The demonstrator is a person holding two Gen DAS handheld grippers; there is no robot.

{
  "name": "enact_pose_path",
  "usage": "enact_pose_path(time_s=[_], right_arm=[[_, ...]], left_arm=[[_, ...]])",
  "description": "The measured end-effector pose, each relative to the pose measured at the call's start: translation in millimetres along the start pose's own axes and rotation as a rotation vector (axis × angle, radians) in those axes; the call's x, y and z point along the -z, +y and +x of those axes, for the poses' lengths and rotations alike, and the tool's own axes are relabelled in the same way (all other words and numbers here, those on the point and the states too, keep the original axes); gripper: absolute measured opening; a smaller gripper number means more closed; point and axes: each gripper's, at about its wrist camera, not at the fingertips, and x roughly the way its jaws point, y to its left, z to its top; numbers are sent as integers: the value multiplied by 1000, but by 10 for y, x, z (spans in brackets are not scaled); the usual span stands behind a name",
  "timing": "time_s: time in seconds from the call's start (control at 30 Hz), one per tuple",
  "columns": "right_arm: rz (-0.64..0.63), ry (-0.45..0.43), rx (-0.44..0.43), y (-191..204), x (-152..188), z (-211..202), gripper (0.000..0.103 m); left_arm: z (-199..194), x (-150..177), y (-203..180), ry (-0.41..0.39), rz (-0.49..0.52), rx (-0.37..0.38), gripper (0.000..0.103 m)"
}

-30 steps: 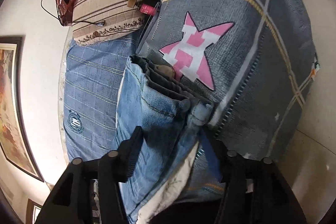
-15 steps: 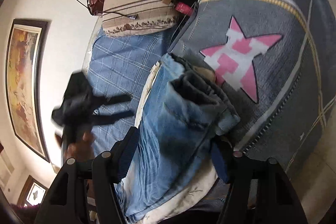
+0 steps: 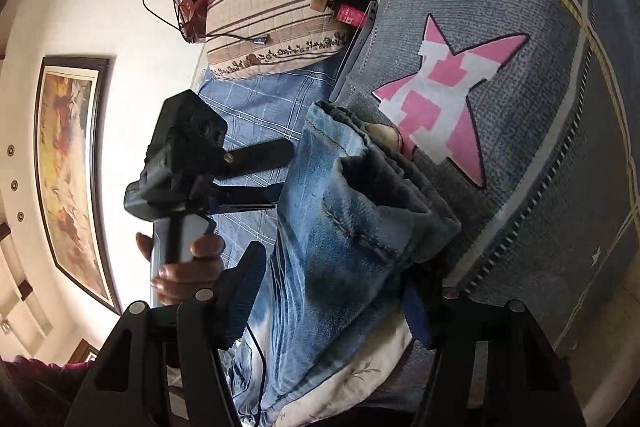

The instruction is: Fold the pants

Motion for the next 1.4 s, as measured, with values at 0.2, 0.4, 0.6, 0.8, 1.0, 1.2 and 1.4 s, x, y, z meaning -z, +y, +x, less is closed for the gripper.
enact_pose_path(time_s=[0.2, 0.4, 0.6, 0.8, 1.0, 1.2, 1.4], right_arm=[[24, -8, 103, -52, 7, -39, 19], [-244, -21, 292, 625, 44, -161, 17], [-535, 0, 326, 1430, 277, 16, 16], [-690, 183, 248, 1889, 825, 537, 16], [-736, 470, 276, 1877, 1499, 1244, 36], [-819, 647, 327, 1938, 1925, 1400, 52], [-543, 492, 245, 1884, 1420, 745, 72]], left_arm=[[-148, 42, -64, -66, 17, -37, 10], [-424, 203, -91, -154, 20, -23, 7], [-954, 472, 145, -247, -37, -17, 8], [-1242, 1062, 661, -294, -187, -39, 10], [-1149, 1846, 1346, -258, -453, -75, 17], [-1147, 2607, 1784, -276, -713, 11, 27], [-1359, 2972, 1647, -456, -769, 150, 70]])
